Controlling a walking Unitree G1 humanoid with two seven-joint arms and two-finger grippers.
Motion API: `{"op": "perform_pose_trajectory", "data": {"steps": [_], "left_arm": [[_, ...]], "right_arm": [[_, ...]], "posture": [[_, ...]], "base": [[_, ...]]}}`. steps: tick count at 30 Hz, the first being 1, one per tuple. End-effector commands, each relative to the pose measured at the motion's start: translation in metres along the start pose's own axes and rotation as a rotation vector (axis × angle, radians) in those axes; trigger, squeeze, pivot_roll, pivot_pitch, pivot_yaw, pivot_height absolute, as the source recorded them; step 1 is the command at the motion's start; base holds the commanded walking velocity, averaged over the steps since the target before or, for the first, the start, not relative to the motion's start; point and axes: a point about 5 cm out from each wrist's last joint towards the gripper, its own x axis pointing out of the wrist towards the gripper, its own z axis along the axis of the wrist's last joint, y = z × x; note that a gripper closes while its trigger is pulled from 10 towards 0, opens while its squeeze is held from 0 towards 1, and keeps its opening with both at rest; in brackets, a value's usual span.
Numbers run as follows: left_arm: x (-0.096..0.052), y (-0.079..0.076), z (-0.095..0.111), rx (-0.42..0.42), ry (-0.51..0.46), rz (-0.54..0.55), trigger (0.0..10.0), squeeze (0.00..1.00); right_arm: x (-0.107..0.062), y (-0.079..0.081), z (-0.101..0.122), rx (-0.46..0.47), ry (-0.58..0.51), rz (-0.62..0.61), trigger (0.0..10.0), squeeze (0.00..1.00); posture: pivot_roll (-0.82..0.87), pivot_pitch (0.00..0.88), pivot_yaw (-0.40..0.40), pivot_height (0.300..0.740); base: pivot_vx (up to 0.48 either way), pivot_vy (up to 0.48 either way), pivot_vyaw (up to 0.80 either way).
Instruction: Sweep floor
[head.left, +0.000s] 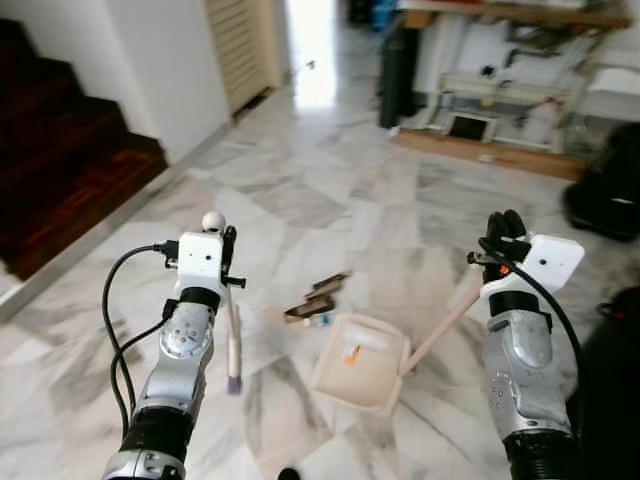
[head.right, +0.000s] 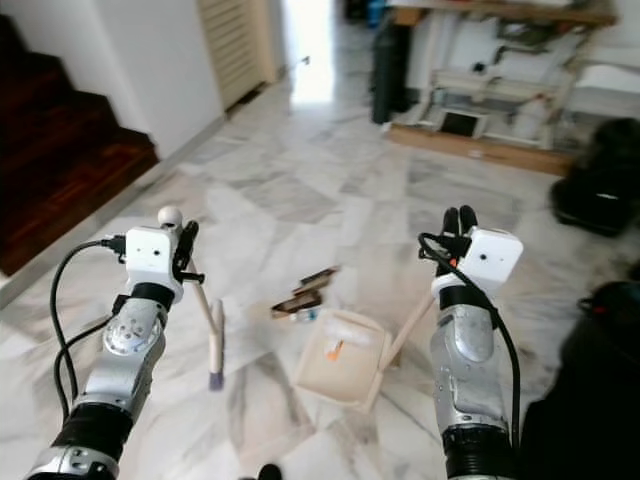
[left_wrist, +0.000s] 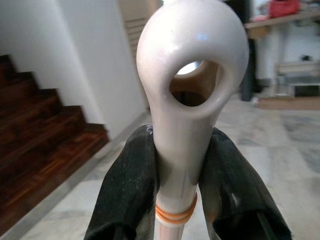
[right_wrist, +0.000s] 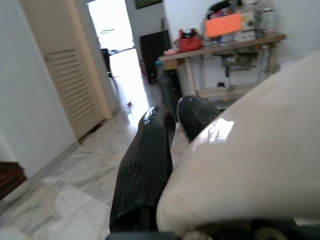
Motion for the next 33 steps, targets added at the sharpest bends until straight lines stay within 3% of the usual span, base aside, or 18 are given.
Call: {"op": "perform_pose_trajectory", "data": {"steps": [1,33], "left_arm": [[0.0017,0.004,0.0107,0.01,-0.05,0.011,10.0,0.0],[-0.0057,-0.0008,0.0101,-0.003,-0.03,0.008,10.0,0.0]], "right_arm": [[0.0044,0.0088,0.0153,0.016,-0.066,0.029,10.0,0.0],[0.0068,0.011,0.0209,0.014,-0.063,0.067,10.0,0.0]], "posture": [[-0.12,0.0,0.02,0.74],[-0.11,0.0,0.007,0.74]], "base": [[0.0,0.0,0.78],[0.0,0.0,0.78]]}}
